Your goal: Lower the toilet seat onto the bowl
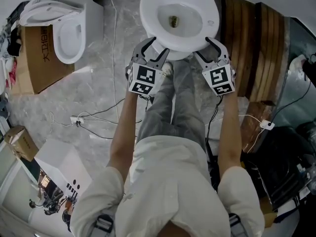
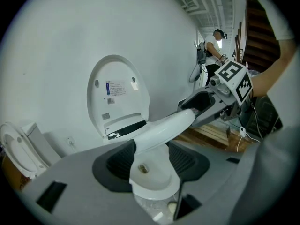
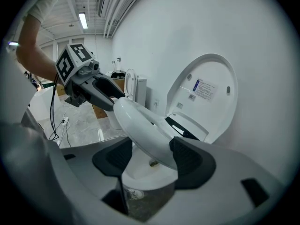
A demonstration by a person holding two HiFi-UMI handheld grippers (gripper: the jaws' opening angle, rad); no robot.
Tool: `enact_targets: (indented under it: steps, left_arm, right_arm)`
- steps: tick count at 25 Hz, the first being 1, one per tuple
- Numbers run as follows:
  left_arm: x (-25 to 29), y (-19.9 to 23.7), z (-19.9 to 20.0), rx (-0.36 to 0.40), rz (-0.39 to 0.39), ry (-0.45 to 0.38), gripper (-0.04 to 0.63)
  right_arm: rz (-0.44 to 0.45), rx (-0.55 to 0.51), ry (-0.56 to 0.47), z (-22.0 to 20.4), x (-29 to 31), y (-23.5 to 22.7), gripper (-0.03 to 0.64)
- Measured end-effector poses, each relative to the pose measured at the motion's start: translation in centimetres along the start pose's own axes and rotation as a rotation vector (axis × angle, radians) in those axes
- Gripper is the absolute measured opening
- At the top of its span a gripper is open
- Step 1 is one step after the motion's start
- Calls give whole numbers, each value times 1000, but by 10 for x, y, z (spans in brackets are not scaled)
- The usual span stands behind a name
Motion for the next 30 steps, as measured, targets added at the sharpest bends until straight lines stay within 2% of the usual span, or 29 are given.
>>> enact_targets:
  steps: [7, 17, 30]
  left_arm:
    - [2, -2, -19, 9, -4, 29, 249]
    - [9, -8, -47, 18, -17, 90, 250]
    - [16, -12, -89, 34, 23, 133, 253]
  right_arm:
    - [44, 8, -14, -10, 4, 16, 283]
    - [117, 48, -17, -25, 8, 32, 336]
    - [122, 18, -56, -57, 17, 64, 342]
Point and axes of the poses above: the fingertips, and each gripper's own axes: x forward along the fingers, y to its left, z out of its top, the point moved 3 cm from there along -x, backward along the fingers, and after that the axes turned 14 degrees about -x, right-handed, at the moved point
